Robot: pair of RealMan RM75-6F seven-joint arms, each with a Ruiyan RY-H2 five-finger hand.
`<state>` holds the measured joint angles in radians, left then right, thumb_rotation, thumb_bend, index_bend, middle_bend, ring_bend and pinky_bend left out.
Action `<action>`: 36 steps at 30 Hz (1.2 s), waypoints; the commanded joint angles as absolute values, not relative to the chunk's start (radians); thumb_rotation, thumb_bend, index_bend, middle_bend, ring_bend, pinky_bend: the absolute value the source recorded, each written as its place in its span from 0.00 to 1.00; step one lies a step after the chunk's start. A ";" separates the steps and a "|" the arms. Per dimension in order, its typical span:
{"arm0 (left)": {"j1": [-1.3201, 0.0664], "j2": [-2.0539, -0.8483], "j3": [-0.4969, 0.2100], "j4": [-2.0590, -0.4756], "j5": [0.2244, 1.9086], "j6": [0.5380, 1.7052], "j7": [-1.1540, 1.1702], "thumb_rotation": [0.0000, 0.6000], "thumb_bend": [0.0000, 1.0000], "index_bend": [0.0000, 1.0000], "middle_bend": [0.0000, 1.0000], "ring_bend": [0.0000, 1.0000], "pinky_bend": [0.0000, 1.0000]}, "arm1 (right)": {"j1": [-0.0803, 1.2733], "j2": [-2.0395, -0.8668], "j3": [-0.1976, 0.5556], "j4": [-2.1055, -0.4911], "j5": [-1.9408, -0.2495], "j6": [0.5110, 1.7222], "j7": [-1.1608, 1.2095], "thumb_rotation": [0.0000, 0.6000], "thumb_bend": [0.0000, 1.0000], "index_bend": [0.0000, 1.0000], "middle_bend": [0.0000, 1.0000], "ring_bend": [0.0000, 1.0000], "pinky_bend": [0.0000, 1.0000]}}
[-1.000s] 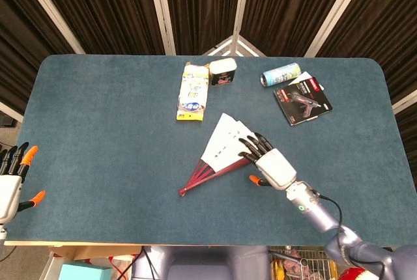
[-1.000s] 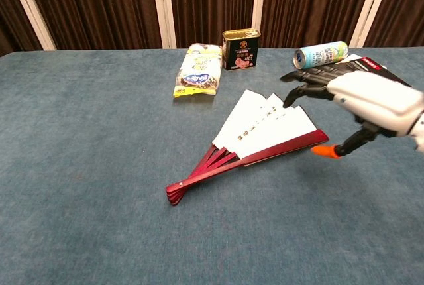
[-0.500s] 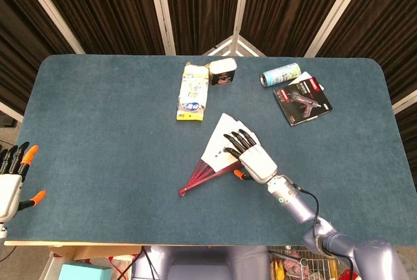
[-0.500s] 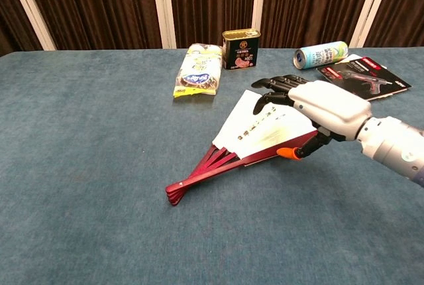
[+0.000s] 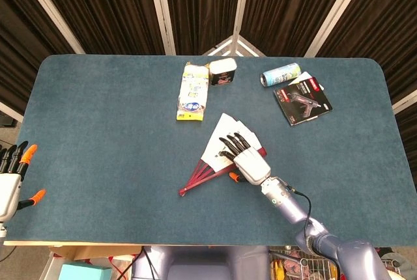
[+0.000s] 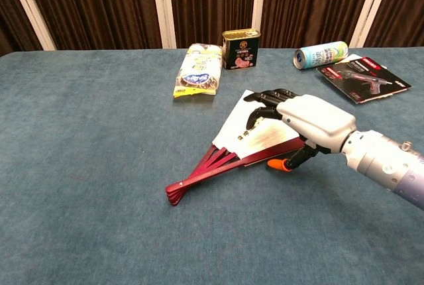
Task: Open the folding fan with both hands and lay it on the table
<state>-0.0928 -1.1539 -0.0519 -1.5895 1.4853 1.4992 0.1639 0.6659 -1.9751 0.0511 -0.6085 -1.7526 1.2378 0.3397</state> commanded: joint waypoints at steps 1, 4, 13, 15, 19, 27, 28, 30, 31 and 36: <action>-0.093 -1.154 -0.053 -1.589 1.484 1.499 0.163 1.00 0.00 0.00 0.00 0.00 0.00 | 0.664 -1.979 0.041 -0.601 -1.755 1.246 0.344 1.00 0.26 0.33 0.10 0.04 0.00; -0.093 -1.154 -0.053 -1.589 1.484 1.500 0.162 1.00 0.00 0.00 0.00 0.00 0.00 | 0.665 -1.984 0.037 -0.601 -1.752 1.256 0.350 1.00 0.26 0.33 0.10 0.04 0.00; -0.092 -1.154 -0.053 -1.589 1.487 1.505 0.163 1.00 0.00 0.00 0.00 0.00 0.00 | 0.665 -2.008 0.029 -0.617 -1.740 1.272 0.344 1.00 0.26 0.38 0.11 0.04 0.00; -0.092 -1.155 -0.054 -1.588 1.485 1.505 0.162 1.00 0.00 0.00 0.00 0.00 0.00 | 0.663 -2.014 0.028 -0.617 -1.736 1.272 0.343 1.00 0.26 0.38 0.11 0.04 0.00; -0.092 -1.155 -0.056 -1.586 1.480 1.502 0.159 1.00 0.00 0.00 0.00 0.00 0.00 | 0.661 -2.025 0.020 -0.615 -1.731 1.272 0.339 1.00 0.26 0.39 0.11 0.04 0.00; -0.093 -1.156 -0.058 -1.584 1.477 1.501 0.159 1.00 0.00 0.00 0.00 0.00 0.00 | 0.667 -2.049 0.013 -0.599 -1.724 1.268 0.337 1.00 0.26 0.41 0.12 0.04 0.00; -0.093 -1.156 -0.058 -1.584 1.476 1.502 0.159 1.00 0.00 0.00 0.00 0.00 0.00 | 0.669 -2.053 0.015 -0.596 -1.721 1.268 0.339 1.00 0.26 0.42 0.12 0.04 0.00; -0.093 -1.156 -0.058 -1.585 1.476 1.502 0.159 1.00 0.00 0.00 0.00 0.00 0.00 | 0.670 -2.058 0.015 -0.592 -1.718 1.269 0.340 1.00 0.26 0.42 0.12 0.04 0.00; -0.093 -1.156 -0.058 -1.584 1.476 1.501 0.160 1.00 0.00 0.00 0.00 0.00 0.00 | 0.671 -2.060 0.015 -0.589 -1.717 1.269 0.340 1.00 0.26 0.43 0.13 0.04 0.00; -0.093 -1.156 -0.058 -1.584 1.474 1.500 0.160 1.00 0.00 0.00 0.00 0.00 0.00 | 0.675 -2.071 0.013 -0.580 -1.715 1.272 0.342 1.00 0.26 0.46 0.13 0.04 0.00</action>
